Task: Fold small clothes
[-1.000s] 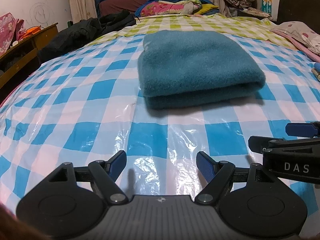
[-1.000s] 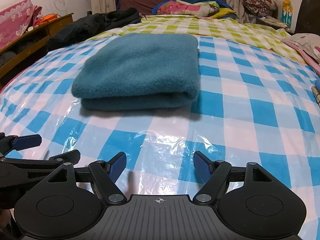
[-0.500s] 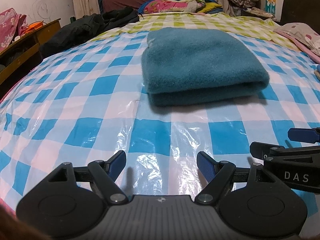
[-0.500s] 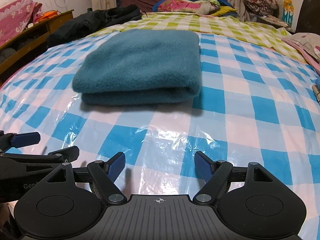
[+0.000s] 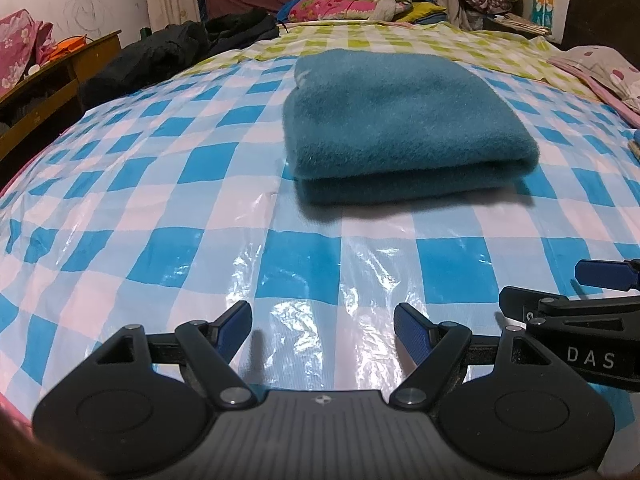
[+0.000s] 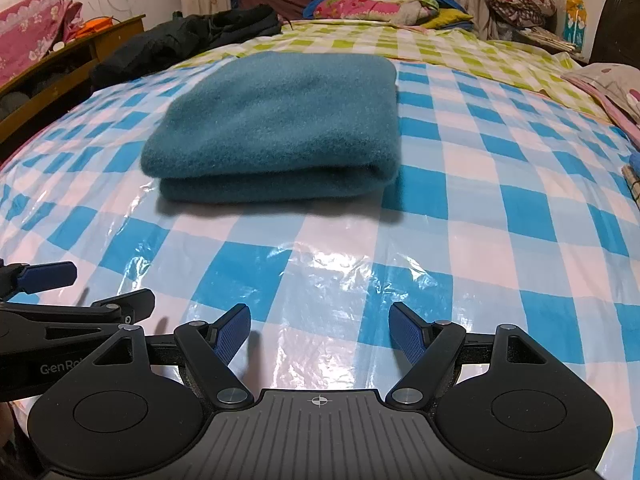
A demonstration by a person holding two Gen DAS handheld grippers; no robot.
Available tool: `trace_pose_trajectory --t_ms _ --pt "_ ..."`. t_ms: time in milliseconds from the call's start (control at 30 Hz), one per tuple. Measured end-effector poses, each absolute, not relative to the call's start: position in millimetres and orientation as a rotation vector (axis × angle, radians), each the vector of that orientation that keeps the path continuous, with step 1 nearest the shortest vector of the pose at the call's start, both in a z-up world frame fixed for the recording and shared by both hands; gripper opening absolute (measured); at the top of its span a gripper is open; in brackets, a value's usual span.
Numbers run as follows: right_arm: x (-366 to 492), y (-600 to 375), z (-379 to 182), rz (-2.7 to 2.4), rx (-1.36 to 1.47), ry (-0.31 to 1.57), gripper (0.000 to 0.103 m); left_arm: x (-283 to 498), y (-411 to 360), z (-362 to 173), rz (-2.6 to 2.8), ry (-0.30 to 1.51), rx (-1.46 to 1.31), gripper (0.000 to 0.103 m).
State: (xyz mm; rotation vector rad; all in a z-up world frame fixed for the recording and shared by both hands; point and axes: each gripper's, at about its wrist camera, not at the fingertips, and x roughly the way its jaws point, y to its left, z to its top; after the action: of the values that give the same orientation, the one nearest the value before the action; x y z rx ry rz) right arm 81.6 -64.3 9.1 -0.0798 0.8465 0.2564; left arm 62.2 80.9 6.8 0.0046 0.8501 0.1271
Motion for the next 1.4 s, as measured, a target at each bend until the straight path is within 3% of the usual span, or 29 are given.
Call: trace_pose_trajectory --t_ms 1400 --pt "81.9 -62.1 9.1 0.254 -0.086 0.85 0.078 65.5 83.5 5.7 0.127 0.875 -0.007 0.082"
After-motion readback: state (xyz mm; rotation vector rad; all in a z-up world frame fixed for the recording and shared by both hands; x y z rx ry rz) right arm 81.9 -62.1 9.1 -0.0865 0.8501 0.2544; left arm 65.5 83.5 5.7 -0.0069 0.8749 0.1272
